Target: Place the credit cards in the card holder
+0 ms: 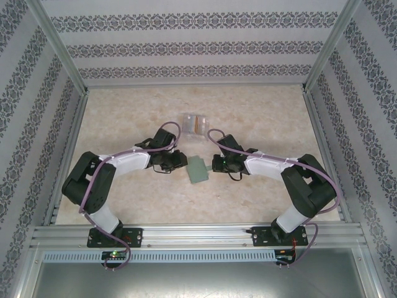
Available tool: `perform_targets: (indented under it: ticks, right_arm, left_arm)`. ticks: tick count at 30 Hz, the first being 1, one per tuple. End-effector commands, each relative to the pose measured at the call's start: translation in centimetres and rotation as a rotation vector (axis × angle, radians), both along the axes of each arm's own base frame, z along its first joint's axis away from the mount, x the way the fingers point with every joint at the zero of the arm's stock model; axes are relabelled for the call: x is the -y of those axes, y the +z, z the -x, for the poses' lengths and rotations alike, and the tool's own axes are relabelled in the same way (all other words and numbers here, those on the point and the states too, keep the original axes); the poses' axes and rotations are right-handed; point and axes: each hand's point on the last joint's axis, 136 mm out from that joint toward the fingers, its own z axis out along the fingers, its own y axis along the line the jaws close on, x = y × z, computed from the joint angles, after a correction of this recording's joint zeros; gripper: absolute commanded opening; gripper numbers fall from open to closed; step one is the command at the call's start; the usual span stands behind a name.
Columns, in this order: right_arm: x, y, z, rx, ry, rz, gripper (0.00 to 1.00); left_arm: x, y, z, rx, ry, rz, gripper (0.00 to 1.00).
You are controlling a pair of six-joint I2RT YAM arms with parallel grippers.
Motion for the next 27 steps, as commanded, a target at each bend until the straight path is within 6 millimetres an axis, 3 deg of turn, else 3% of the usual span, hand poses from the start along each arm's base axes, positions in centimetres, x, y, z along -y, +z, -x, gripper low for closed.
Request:
perform_targets:
  ticks: [1, 3, 6, 12, 15, 20, 23, 25, 27]
  right_arm:
    - [0.1, 0.7, -0.2, 0.011, -0.013, -0.019, 0.16]
    - [-0.1, 1.0, -0.4, 0.011, -0.024, -0.032, 0.22]
    - [-0.2, 1.7, -0.4, 0.041, -0.013, -0.030, 0.45]
    - [-0.5, 5.6, -0.4, 0.173, 0.020, -0.014, 0.51]
    - [-1.7, 8.4, 0.0, 0.301, 0.114, 0.075, 0.56]
    - [-7.5, 10.4, 1.1, 0.320, 0.286, 0.003, 0.59]
    - [-9.7, 9.7, 0.4, 0.258, 0.274, -0.026, 0.61]
    - [-9.7, 8.2, -0.6, 0.193, 0.210, -0.050, 0.62]
    - [-9.6, 6.9, -1.2, 0.166, 0.175, -0.060, 0.62]
  left_arm:
    - [-0.2, 0.2, -2.5, 0.073, -0.037, -0.041, 0.38]
    - [0.8, 0.7, -3.5, 0.083, -0.049, -0.011, 0.40]
    - [1.7, 1.1, -4.2, 0.095, -0.072, 0.021, 0.40]
    - [0.4, 3.7, -5.5, 0.163, -0.039, 0.052, 0.43]
    - [-1.2, 4.9, -5.6, 0.209, 0.002, 0.030, 0.45]
    - [-5.5, 5.5, -5.3, 0.263, 0.135, -0.024, 0.49]
    - [-9.5, 5.7, -5.3, 0.267, 0.266, -0.066, 0.59]
    - [-11.7, 5.8, -4.9, 0.256, 0.342, -0.095, 0.83]
    - [-12.5, 6.2, -4.7, 0.255, 0.355, -0.109, 0.86]
